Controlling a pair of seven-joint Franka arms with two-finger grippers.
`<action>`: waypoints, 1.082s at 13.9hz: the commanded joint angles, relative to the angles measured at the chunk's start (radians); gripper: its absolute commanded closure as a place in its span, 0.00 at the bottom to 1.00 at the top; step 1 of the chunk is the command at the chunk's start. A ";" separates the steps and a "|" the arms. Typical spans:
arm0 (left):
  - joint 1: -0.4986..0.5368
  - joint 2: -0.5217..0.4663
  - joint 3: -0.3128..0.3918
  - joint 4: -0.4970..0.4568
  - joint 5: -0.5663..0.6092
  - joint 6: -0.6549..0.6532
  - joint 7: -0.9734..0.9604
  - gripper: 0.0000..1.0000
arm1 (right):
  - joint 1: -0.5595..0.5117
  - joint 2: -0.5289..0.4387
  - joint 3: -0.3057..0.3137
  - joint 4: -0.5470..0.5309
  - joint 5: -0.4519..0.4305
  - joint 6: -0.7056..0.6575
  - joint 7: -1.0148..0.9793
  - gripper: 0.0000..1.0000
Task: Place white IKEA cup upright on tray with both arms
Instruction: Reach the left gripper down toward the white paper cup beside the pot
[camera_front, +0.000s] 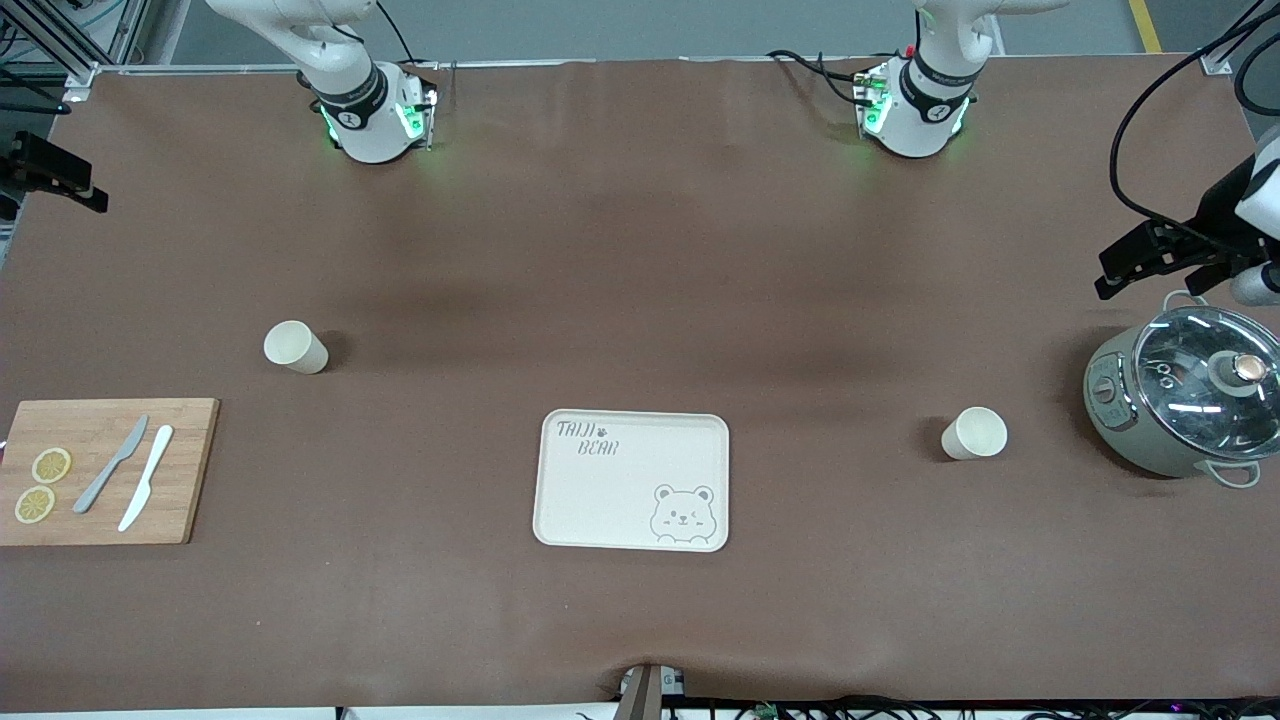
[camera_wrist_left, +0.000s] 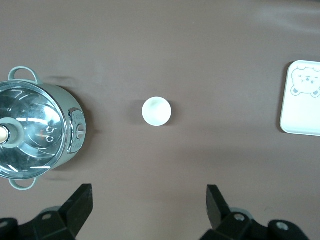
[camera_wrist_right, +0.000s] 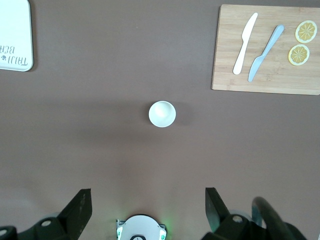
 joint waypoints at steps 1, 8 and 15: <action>0.003 0.028 0.000 0.002 0.008 -0.030 0.003 0.00 | -0.007 0.003 0.010 0.007 0.004 0.004 -0.012 0.00; 0.018 0.133 0.000 -0.192 0.008 0.226 0.012 0.00 | -0.020 0.070 0.010 0.012 0.001 0.017 -0.012 0.00; 0.038 0.370 -0.009 -0.339 0.008 0.711 0.025 0.00 | -0.050 0.211 0.005 0.042 -0.013 0.030 -0.012 0.00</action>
